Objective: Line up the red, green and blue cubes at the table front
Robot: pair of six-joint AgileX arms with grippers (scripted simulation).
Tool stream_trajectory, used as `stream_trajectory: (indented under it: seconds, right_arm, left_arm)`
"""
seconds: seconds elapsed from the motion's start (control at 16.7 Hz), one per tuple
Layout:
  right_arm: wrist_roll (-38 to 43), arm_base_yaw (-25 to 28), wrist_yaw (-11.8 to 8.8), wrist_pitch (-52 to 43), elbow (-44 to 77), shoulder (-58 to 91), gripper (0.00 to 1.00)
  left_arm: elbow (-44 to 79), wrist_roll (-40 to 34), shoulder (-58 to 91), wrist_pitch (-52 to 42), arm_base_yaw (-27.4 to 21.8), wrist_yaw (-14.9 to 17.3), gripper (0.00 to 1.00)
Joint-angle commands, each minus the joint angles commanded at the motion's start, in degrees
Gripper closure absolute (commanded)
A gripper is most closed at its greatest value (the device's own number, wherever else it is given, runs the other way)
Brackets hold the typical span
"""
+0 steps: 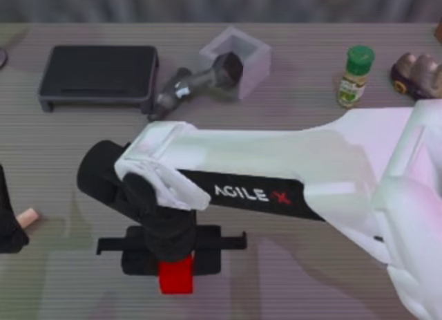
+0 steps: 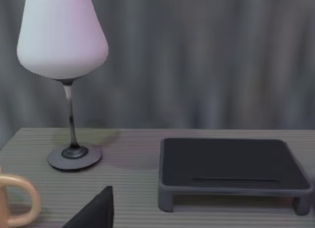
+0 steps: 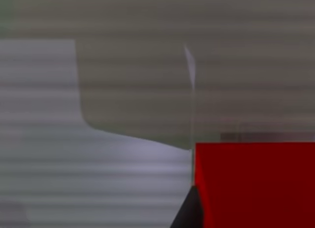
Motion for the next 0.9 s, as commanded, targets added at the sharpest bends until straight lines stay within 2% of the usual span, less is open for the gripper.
stream_trajectory:
  seconds: [0.3, 0.9]
  right_arm:
    - [0.0, 0.0, 0.0, 0.0, 0.0, 0.0, 0.02]
    - [0.0, -0.1, 0.0, -0.2, 0.2, -0.1, 0.00]
  left_arm:
    - [0.0, 0.0, 0.0, 0.0, 0.0, 0.0, 0.00]
    - [0.0, 0.0, 0.0, 0.0, 0.0, 0.0, 0.00]
